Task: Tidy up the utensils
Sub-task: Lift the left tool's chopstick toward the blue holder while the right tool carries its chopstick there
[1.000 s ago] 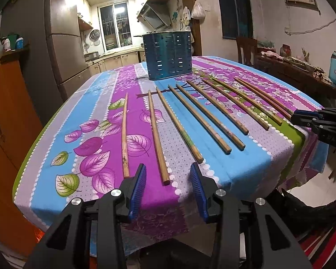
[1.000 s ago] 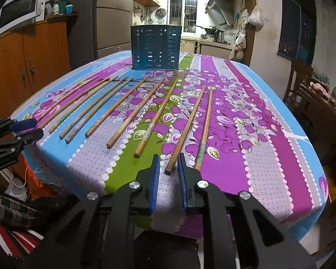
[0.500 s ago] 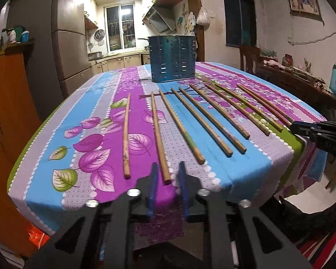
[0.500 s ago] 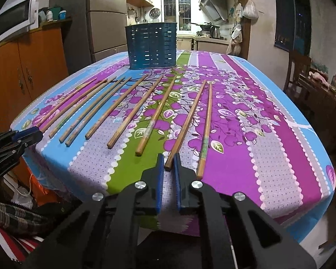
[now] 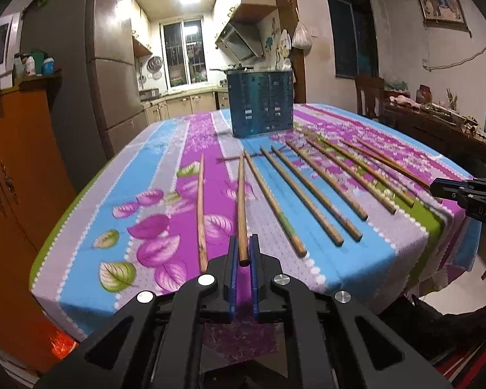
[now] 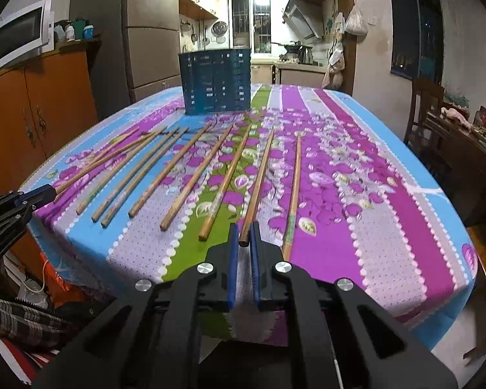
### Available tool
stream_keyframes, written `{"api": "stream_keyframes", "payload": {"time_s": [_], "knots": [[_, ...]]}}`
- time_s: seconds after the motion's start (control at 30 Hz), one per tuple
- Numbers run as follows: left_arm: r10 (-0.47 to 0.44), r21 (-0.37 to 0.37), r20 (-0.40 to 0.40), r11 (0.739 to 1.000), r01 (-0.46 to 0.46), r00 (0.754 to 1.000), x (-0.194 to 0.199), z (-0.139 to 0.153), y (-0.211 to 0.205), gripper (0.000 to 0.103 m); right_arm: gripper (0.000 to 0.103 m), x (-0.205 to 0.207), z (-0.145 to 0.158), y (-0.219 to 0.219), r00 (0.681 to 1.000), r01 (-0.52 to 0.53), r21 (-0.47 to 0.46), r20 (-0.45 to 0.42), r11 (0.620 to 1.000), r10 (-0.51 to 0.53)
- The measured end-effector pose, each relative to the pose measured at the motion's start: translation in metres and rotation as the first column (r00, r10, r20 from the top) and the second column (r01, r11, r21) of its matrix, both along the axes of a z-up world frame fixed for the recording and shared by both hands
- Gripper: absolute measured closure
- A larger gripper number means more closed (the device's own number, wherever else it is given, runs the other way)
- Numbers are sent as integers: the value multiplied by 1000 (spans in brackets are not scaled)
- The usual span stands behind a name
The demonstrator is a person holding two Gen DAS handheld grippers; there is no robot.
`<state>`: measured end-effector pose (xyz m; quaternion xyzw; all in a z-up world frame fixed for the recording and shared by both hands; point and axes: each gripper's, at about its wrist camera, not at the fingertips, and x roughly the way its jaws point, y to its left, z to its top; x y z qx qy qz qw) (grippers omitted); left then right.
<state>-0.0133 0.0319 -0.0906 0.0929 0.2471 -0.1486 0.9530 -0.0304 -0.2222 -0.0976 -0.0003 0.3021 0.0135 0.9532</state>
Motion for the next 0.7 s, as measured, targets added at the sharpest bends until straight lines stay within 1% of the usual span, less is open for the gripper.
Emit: {"api": "stream_keyframes", "payload": {"time_s": [0.07, 0.13, 0.17, 0.23, 0.37, 0.53, 0.7], "knots": [[1, 1, 7, 1000, -1, 1000, 0, 9, 0, 95, 97, -1, 10, -1, 1000, -2, -8, 26, 1000, 2], [-8, -28, 22, 1000, 8, 1000, 4, 27, 2, 95, 98, 0, 21, -2, 998, -7, -16, 56, 1000, 8], [-10, -33, 25, 999, 11, 1000, 5, 31, 2, 95, 98, 1, 30, -3, 997, -6, -30, 81, 1000, 8], [-7, -48, 45, 999, 10, 999, 11, 46, 3, 95, 98, 7, 45, -7, 992, -6, -43, 128, 999, 12], [-14, -81, 62, 997, 19, 998, 29, 72, 3, 95, 98, 20, 71, -13, 981, -18, -57, 193, 998, 28], [-25, -68, 100, 997, 32, 995, 54, 97, -3, 95, 98, 38, 98, -16, 964, -33, -100, 258, 994, 58], [-44, -83, 115, 995, 54, 992, 79, 121, -7, 95, 98, 57, 119, -19, 952, -45, -120, 294, 992, 79]]}}
